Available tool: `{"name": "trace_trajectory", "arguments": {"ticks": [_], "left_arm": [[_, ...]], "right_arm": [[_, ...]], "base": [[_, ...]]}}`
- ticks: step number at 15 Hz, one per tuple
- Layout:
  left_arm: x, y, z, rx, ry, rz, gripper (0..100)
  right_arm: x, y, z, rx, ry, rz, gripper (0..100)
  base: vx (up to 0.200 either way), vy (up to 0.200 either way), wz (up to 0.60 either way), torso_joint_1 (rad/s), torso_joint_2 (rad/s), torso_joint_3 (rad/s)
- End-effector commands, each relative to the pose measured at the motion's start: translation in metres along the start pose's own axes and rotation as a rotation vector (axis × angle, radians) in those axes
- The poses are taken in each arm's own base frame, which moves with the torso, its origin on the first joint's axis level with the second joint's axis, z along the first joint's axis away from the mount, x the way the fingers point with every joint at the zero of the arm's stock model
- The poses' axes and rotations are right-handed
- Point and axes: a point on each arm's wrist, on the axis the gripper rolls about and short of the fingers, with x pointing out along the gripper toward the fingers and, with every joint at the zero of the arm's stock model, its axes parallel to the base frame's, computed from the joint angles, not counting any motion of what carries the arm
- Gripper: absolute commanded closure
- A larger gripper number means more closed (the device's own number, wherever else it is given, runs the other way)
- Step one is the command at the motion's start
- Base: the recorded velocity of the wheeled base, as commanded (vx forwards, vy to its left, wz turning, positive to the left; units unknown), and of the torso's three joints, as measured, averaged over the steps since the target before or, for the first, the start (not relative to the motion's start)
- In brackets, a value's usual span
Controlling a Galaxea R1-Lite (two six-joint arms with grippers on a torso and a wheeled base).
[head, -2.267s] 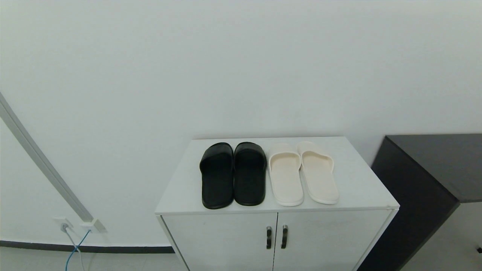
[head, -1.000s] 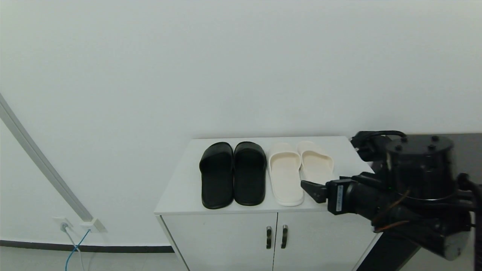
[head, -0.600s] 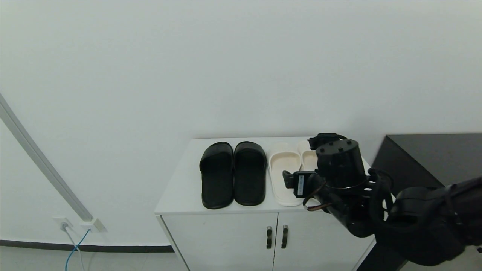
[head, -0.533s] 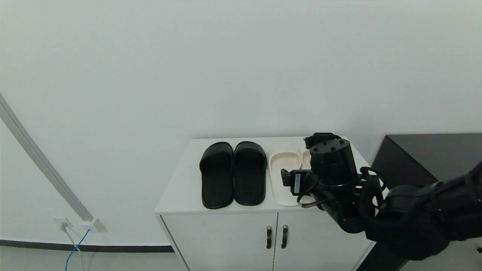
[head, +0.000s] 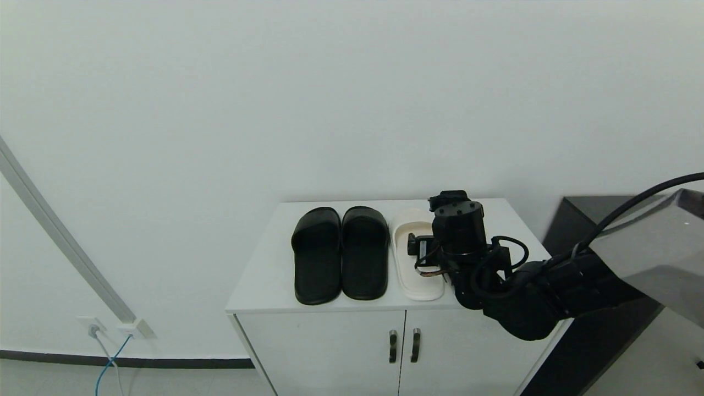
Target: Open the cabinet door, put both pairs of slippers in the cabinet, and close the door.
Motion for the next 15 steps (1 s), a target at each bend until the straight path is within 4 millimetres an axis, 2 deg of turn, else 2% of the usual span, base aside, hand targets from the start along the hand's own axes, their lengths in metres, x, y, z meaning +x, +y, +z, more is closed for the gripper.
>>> {"name": "trace_trajectory", "arguments": {"ticks": [1,6,7,13,15], "left_arm": [[0.000,0.000,0.000,0.000,0.001,0.000,100],[0.000,0.000,0.000,-0.002,0.001,0.001,100],[0.000,0.000,0.000,-0.002,0.001,0.001,100],[0.000,0.000,0.000,-0.002,0.001,0.000,100],[0.000,0.000,0.000,-0.003,0.000,0.001,100]], "right_arm": [[0.016,-0.002,-0.007,-0.009,0.008,-0.025,0],[0.026,-0.003,0.004,-0.005,-0.027,-0.025,0],[0.029,-0.003,0.001,-0.009,-0.024,-0.030,100],[0.032,-0.005,0.000,0.001,-0.033,-0.030,100],[0.026,-0.008,0.013,0.023,-0.063,-0.027,100]], "base": [[0.000,0.000,0.00,0.000,0.00,0.000],[0.000,0.000,0.00,0.000,0.00,0.000],[0.000,0.000,0.00,0.000,0.00,0.000],[0.000,0.000,0.00,0.000,0.00,0.000],[0.000,0.000,0.00,0.000,0.00,0.000]]}}
